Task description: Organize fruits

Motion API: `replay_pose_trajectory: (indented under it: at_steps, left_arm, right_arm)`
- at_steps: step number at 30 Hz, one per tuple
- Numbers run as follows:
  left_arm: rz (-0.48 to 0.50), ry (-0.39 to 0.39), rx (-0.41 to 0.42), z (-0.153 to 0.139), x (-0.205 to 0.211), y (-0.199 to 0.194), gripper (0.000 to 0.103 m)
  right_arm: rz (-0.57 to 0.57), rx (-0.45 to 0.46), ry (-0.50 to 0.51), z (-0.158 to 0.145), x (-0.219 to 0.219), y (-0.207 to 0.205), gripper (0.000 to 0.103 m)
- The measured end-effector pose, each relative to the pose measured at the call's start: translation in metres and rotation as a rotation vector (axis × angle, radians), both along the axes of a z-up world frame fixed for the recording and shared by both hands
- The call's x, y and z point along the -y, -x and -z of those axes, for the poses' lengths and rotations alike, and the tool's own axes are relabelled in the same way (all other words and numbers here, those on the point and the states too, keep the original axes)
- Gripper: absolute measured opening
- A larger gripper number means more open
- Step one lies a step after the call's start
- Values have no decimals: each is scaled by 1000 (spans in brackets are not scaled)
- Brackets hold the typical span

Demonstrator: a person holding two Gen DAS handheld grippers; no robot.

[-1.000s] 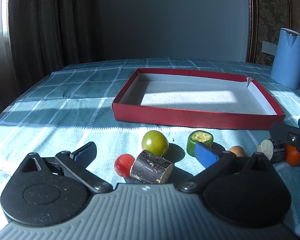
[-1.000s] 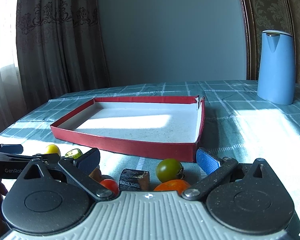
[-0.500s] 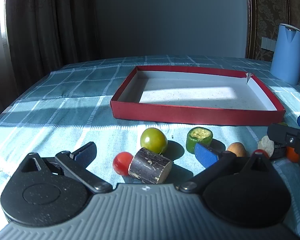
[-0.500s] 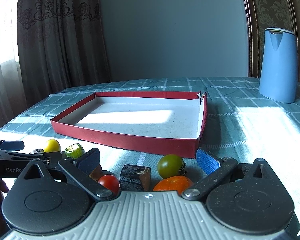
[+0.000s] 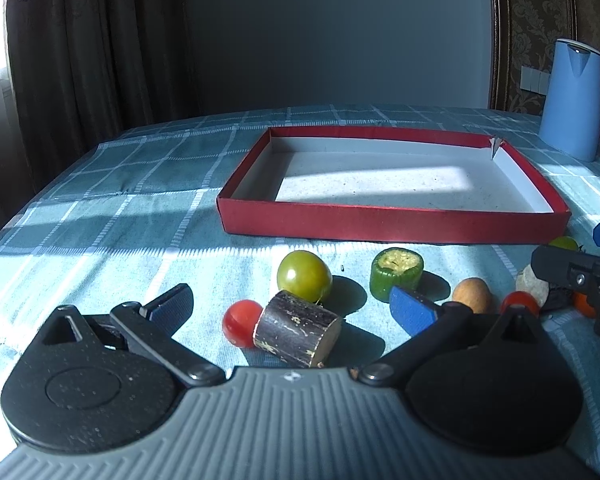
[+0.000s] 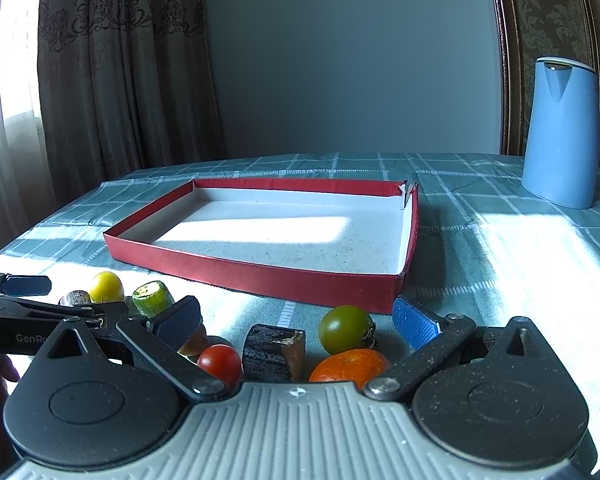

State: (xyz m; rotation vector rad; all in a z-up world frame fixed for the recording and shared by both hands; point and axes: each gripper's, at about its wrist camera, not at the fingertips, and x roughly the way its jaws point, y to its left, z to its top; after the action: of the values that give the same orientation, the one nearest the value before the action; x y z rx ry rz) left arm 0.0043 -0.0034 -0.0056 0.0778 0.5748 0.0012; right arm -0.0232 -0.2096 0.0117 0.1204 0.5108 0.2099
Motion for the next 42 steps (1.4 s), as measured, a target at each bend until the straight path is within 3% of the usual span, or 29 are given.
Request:
replay_pose_trajectory:
  at_steps: [6,12,16,20,29,31,33,37,39,42]
  left_arm:
    - [-10,2,-3,0,-2,-1,103]
    - [-14,17,-6,0,-5,-2,103]
    - [2,-3,1,0,-1,-1,103]
    - [1,-10,1,0,0,0,103]
    - [-2,-6,-12,1,-1,-2,103]
    - [-4,-4,-11,1,-1,-2,103]
    - [-10,-2,0,0,-2,-1,103]
    - [-24,5,17,-2,-5,2,103]
    - [-37,0,25,-2,-7,3,103]
    - [-58,-17,44,-3,-12,10,103]
  right_arm:
    - [4,12,9,-1,1,2,103]
    - [120,107,106,-7,29,29,103]
    - [154,96,166,1,49,47,103]
    - [104,16,143,8,54,44,103]
    - [3,-5,192,10,25,31,102]
    - [-11,-28,220,12,20,26,94]
    - [-27,-74,224,15,17,18,75]
    - [-47,-124,160,17,22,6,66]
    - [-74,-137,114,18,24,2,49]
    - [-94,-133,83,18,25,3,43]
